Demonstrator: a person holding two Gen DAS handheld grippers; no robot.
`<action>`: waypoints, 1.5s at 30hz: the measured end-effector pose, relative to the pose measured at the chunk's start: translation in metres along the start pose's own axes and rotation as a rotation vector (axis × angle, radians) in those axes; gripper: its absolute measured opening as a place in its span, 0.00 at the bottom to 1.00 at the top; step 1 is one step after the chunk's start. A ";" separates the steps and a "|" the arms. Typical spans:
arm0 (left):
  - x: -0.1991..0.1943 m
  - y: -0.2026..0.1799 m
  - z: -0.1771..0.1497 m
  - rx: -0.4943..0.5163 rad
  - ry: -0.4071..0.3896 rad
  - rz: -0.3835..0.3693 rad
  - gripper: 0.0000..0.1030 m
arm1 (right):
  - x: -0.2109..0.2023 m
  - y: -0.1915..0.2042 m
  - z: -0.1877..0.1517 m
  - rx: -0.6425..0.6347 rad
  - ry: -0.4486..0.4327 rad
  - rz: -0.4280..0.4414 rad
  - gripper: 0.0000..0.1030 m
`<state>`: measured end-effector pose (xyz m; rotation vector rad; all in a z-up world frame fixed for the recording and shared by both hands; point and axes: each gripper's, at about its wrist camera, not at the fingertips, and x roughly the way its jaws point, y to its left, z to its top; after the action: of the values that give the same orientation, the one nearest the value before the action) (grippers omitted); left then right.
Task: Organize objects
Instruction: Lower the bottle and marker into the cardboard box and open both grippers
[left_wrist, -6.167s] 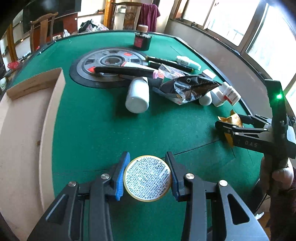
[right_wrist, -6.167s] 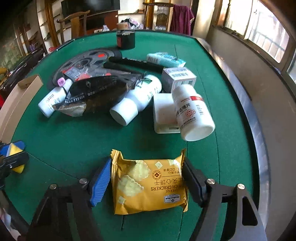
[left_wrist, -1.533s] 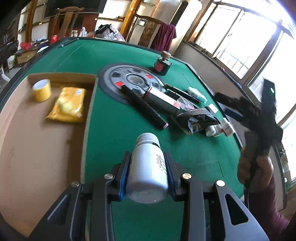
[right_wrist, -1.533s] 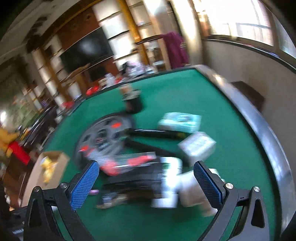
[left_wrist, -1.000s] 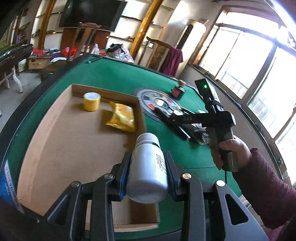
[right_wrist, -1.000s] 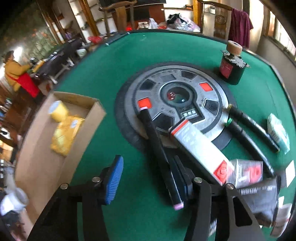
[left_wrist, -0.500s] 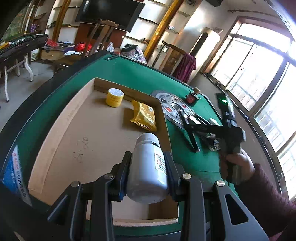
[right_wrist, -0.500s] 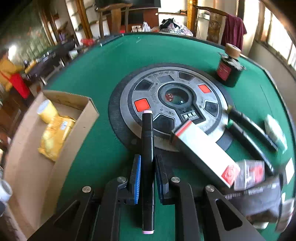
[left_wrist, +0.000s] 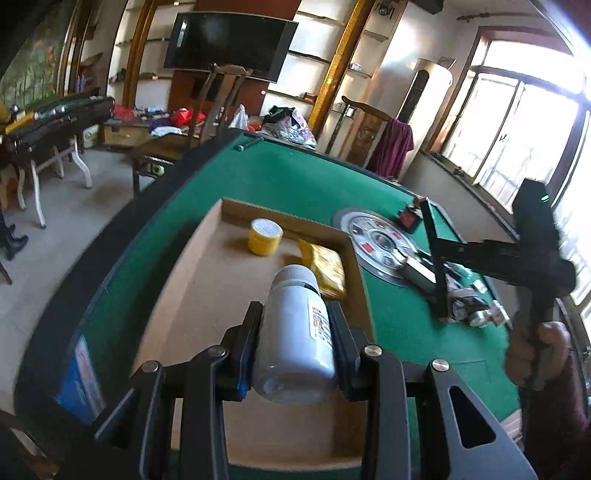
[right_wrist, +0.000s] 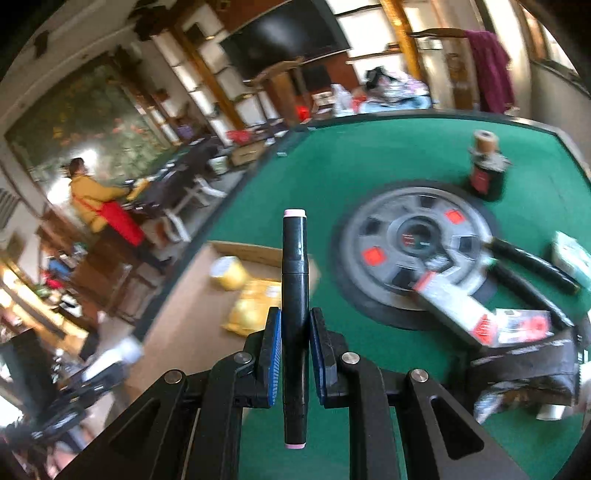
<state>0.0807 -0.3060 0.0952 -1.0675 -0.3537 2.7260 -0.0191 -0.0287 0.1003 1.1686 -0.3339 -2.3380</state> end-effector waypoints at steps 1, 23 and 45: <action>0.003 0.002 0.005 0.011 -0.002 0.017 0.33 | 0.002 0.005 0.000 0.000 0.010 0.026 0.16; 0.142 0.063 0.062 -0.070 0.149 0.109 0.55 | 0.192 0.070 0.029 0.079 0.235 -0.022 0.19; 0.036 0.054 0.029 -0.167 -0.058 0.083 0.76 | 0.172 0.091 0.042 -0.053 0.141 -0.116 0.66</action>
<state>0.0297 -0.3526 0.0772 -1.0677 -0.5668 2.8474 -0.1103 -0.1976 0.0476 1.3515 -0.1577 -2.3309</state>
